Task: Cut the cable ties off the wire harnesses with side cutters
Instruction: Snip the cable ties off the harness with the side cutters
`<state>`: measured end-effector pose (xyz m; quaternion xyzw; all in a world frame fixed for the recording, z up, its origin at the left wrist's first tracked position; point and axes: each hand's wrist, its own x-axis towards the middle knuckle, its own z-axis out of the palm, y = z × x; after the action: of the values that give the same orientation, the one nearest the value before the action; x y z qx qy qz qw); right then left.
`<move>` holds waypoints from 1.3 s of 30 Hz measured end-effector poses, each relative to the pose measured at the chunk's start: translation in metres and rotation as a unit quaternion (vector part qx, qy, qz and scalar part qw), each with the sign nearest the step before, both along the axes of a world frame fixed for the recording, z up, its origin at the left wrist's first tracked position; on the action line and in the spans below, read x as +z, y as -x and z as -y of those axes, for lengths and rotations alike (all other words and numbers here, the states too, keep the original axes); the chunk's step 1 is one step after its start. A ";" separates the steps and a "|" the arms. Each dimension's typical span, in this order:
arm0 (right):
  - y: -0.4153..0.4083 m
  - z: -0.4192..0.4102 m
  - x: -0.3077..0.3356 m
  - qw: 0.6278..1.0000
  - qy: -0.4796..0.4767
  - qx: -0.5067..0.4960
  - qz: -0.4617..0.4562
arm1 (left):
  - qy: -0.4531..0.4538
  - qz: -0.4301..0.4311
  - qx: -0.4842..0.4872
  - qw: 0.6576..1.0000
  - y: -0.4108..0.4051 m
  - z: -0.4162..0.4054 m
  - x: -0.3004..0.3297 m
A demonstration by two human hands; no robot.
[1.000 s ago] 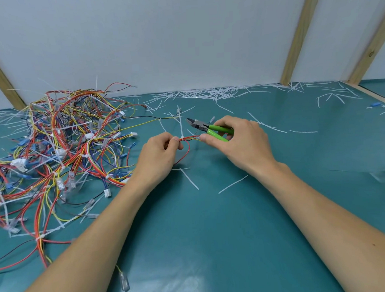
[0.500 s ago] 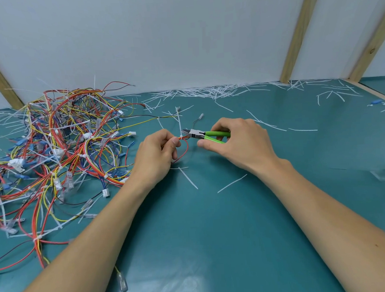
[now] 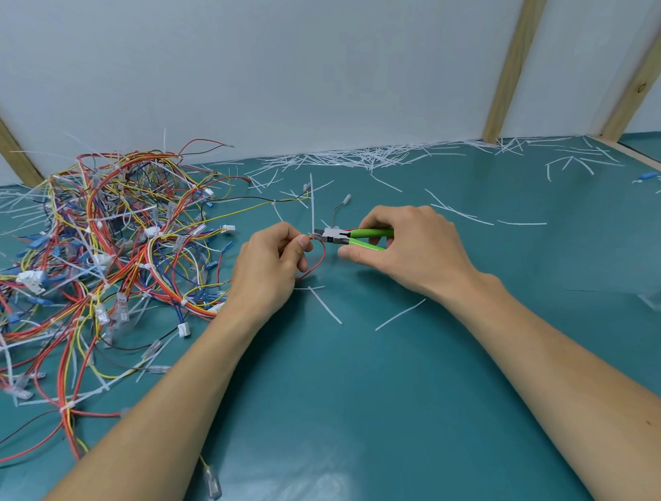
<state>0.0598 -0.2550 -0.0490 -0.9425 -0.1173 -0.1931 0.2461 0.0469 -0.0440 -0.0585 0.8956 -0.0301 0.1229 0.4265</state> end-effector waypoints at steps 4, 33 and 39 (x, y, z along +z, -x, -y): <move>0.001 0.000 0.002 1.000 0.000 0.006 -0.004 | 0.002 -0.001 0.000 1.000 0.000 0.001 0.000; 0.002 -0.002 0.004 0.997 -0.021 0.013 -0.078 | -0.012 -0.012 0.006 1.000 -0.004 0.000 -0.006; 0.003 -0.003 0.005 0.996 -0.023 0.013 -0.089 | -0.018 -0.012 0.007 1.000 -0.004 0.000 -0.006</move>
<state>0.0567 -0.2523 -0.0438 -0.9485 -0.1021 -0.1077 0.2800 0.0512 -0.0438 -0.0649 0.9047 -0.0213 0.1149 0.4097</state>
